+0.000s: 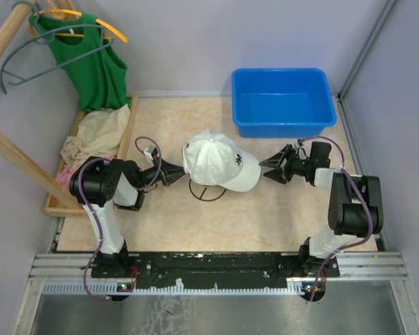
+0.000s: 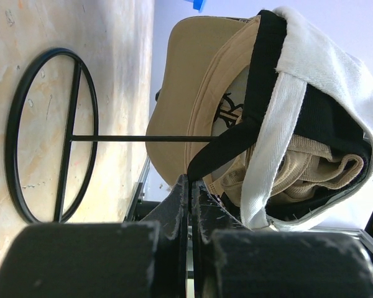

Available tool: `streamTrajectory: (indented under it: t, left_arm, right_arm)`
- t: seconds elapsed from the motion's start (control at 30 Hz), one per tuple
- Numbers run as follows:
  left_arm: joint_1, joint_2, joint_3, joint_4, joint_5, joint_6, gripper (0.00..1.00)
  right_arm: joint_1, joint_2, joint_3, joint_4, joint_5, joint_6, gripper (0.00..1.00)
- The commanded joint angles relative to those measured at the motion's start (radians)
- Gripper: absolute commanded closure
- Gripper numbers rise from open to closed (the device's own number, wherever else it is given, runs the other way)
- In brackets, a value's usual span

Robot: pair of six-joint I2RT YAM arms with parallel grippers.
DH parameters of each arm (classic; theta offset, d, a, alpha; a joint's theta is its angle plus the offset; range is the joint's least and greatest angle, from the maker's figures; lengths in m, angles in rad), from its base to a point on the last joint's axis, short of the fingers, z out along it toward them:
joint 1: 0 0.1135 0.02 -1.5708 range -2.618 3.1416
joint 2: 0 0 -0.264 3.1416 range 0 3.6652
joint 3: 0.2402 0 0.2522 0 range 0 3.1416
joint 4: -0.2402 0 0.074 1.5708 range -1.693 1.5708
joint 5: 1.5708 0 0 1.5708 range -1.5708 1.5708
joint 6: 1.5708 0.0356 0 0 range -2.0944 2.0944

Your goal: Stack the hats

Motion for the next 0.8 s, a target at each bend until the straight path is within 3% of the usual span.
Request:
streamTrajectory:
  t: [0.0, 0.47, 0.77]
  left_arm:
    - [0.011, 0.014, -0.036, 0.014, 0.013, 0.056, 1.00]
    - [0.011, -0.036, -0.052, 0.009, 0.019, 0.076, 1.00]
    - [0.011, -0.126, -0.030, -0.018, 0.017, 0.084, 0.77]
  right_arm:
    - [-0.002, -0.055, 0.050, -0.027, 0.032, -0.039, 0.37]
    - [-0.002, -0.107, 0.052, 0.031, -0.003, 0.024, 0.36]
    - [-0.001, -0.108, 0.061, 0.047, -0.005, 0.037, 0.35]
